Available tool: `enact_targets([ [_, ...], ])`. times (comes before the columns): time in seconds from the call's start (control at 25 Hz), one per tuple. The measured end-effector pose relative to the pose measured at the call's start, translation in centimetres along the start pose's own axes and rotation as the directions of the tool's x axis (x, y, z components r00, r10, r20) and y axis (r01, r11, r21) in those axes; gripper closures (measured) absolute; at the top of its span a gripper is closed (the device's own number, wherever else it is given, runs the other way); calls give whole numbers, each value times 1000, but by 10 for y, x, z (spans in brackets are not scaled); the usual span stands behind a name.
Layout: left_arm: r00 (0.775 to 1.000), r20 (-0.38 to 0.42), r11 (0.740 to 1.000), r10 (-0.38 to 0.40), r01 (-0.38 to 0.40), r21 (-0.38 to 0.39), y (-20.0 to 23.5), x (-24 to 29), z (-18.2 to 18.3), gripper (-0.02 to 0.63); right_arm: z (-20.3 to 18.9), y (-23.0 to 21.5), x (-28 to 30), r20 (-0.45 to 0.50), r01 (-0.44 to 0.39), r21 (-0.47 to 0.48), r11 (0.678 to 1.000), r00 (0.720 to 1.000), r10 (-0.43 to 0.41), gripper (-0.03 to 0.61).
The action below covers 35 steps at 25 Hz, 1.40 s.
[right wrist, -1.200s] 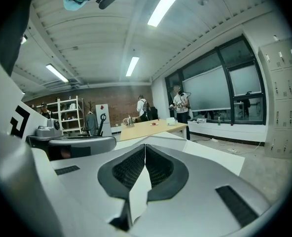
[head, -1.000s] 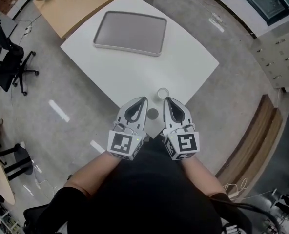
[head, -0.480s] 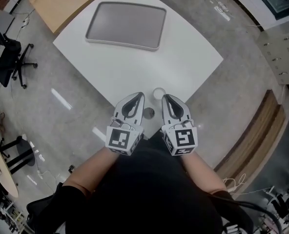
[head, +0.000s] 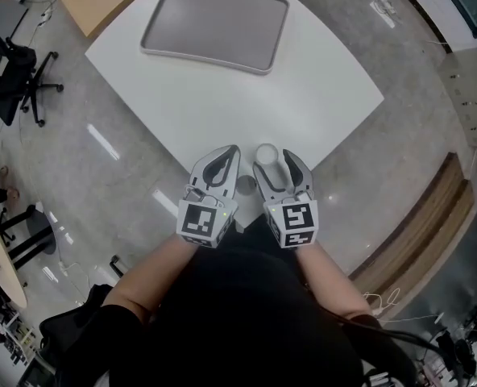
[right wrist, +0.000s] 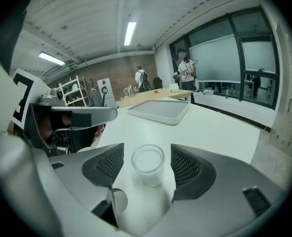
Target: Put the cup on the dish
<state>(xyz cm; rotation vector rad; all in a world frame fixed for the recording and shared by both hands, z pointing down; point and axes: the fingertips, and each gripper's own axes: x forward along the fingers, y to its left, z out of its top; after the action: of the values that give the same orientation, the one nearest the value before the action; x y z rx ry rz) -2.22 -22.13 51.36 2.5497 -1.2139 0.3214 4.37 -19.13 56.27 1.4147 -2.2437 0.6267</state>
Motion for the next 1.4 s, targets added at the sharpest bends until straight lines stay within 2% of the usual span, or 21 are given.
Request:
enact_targets([
  [0.36,999,-31,1000,25,-25,-18,16,28,-24,606,-21,-2,40,-64,-69,-27,997,996,67,318],
  [0.64,998,-57,999,30,-32,-39,24,39,-39,606,-23,-3,49,-55,-73,-82,994,996,69,319],
  [0.8,998,-54,999,32,-34,-37,26,39,-39,606,-21,-4,47,-39,-66,-72,995,997,64,319],
  [0.96,999,-28,999,32,-32,-26,26,37,-23,606,-3,-9,39,-9,-42,-80,996,999,41,319],
  [1.4,997,69,999,46,-45,-11,25,13,52,606,86,5,3,78,-6,-119,993,997,15,319],
])
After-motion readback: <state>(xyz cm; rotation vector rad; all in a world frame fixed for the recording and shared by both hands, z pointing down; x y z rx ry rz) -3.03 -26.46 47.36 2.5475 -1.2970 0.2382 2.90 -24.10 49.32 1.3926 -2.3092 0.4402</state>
